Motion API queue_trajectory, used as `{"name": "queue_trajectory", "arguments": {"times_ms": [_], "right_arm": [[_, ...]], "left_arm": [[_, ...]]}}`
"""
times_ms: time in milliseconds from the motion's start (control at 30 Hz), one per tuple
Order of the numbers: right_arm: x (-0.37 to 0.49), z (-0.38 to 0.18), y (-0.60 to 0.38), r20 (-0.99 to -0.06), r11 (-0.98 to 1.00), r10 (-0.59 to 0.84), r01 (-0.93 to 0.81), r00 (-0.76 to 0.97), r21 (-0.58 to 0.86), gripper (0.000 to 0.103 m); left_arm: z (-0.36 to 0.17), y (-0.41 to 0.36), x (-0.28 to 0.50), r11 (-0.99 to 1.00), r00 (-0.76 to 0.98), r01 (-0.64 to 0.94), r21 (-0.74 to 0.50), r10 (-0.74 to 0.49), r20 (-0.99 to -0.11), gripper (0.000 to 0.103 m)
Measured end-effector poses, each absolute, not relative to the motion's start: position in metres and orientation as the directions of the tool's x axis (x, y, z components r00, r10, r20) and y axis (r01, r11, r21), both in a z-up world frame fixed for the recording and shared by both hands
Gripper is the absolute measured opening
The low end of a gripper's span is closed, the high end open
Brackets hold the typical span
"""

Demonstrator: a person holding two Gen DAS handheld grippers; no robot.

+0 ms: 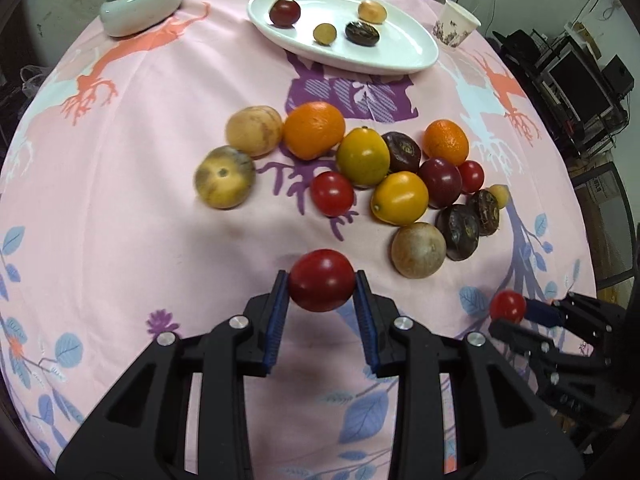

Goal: Organize fruits
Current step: 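Carry both cherry tomatoes to the white plate and release them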

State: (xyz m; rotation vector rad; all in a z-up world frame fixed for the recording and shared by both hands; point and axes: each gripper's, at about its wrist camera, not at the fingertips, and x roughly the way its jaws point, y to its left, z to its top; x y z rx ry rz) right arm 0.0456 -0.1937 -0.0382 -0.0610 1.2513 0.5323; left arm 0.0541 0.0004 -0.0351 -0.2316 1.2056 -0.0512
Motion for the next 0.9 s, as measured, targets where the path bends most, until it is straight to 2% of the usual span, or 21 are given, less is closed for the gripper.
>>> {"name": "queue_trajectory", "arguments": {"times_ms": [133, 500, 700, 900], "right_arm": [[0.059, -0.022, -0.192, -0.895, 0.873, 0.375, -0.416, 0.241, 0.253, 0.031], [0.138, 0.017, -0.183, -0.833, 0.879, 0.415, -0.397, 0.366, 0.264, 0.031], [0.197, 0.01, -0.172, -0.827, 0.883, 0.419, -0.381, 0.376, 0.274, 0.031], [0.254, -0.008, -0.152, -0.836, 0.892, 0.391, -0.383, 0.384, 0.241, 0.031]], "left_arm": [[-0.022, 0.011, 0.053, 0.97, 0.384, -0.115, -0.216, -0.157, -0.91, 0.033], [0.01, 0.006, 0.11, 0.979, 0.465, -0.05, -0.195, -0.15, -0.872, 0.033], [0.011, 0.001, 0.179, 0.985, 0.483, -0.017, -0.174, -0.144, -0.864, 0.033], [-0.003, 0.006, 0.239, 0.985, 0.48, -0.053, -0.163, -0.118, -0.87, 0.033]]}}
